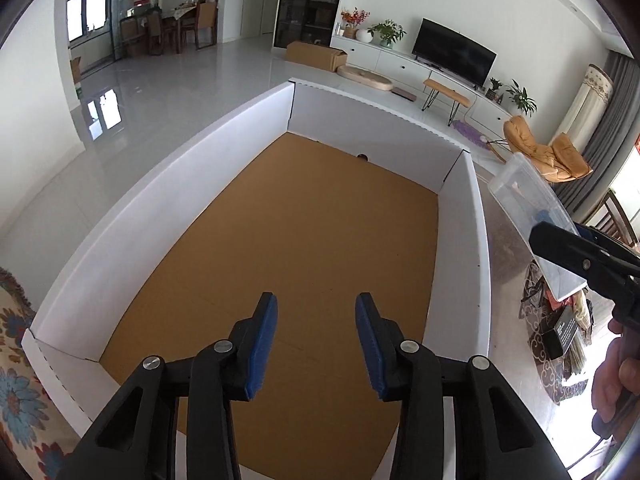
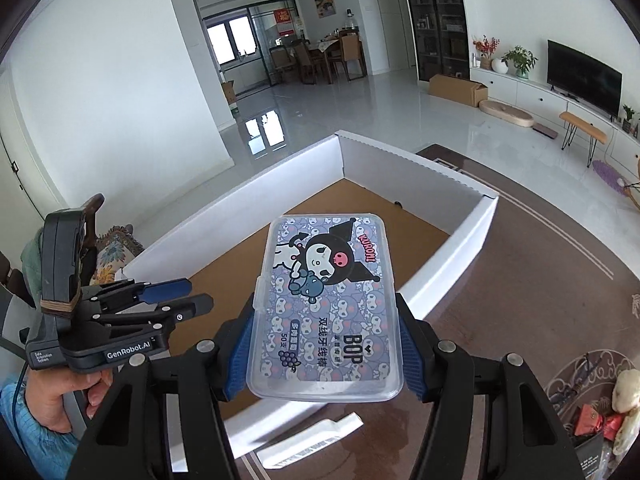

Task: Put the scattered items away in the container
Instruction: 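Lift the clear cartoon box with the right gripper while the left gripper lifts the sunscreen bottle, then carry the bottle in the left gripper and the box in the right gripper over the white cardboard container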

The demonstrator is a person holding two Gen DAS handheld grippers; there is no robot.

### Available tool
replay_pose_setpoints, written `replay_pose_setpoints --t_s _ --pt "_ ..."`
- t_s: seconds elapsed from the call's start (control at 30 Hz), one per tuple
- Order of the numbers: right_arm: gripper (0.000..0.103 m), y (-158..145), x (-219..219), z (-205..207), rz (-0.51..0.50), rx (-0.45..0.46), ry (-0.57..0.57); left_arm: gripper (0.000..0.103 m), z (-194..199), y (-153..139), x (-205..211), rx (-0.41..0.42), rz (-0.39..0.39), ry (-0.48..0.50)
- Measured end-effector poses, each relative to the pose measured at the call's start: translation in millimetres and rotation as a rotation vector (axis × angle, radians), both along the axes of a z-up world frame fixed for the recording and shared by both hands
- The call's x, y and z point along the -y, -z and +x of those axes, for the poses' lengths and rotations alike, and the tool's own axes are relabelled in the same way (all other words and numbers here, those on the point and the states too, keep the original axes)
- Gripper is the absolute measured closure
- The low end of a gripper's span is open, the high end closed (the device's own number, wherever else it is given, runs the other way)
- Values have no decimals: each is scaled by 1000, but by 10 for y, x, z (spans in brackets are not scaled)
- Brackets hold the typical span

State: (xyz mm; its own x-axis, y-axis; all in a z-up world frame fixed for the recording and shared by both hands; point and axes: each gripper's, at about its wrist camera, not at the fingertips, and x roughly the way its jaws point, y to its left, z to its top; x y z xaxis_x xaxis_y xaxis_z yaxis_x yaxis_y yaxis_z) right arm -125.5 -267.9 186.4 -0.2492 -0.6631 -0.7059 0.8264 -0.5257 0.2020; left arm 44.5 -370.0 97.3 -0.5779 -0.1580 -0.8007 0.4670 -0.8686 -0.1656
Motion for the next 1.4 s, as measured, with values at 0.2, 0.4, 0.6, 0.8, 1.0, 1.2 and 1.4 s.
replay_pose_setpoints --t_s 0.2,0.4,0.6,0.8,1.0,1.2,1.4 --pt "42 -142 -47 24 -113 19 -7 65 304 -197 -739 -66 -58 210" --pt "42 -169 -1136 109 -130 6 76 33 359 125 -1854 29 -161 396" --pt "42 188 -2224 439 -120 28 131 11 117 533 -2623 105 -626 284" --pt "42 470 -2976 722 -136 50 176 2 -280 922 -2405 221 -568 177" --pt "42 547 -3406 827 -131 35 232 1 -345 1029 -2541 143 -99 397" --pt "42 566 -3628 884 -138 43 269 1 -196 914 -2596 157 -511 247" --pt "42 647 -3552 997 -153 68 257 0 -361 982 -2309 221 -445 116"
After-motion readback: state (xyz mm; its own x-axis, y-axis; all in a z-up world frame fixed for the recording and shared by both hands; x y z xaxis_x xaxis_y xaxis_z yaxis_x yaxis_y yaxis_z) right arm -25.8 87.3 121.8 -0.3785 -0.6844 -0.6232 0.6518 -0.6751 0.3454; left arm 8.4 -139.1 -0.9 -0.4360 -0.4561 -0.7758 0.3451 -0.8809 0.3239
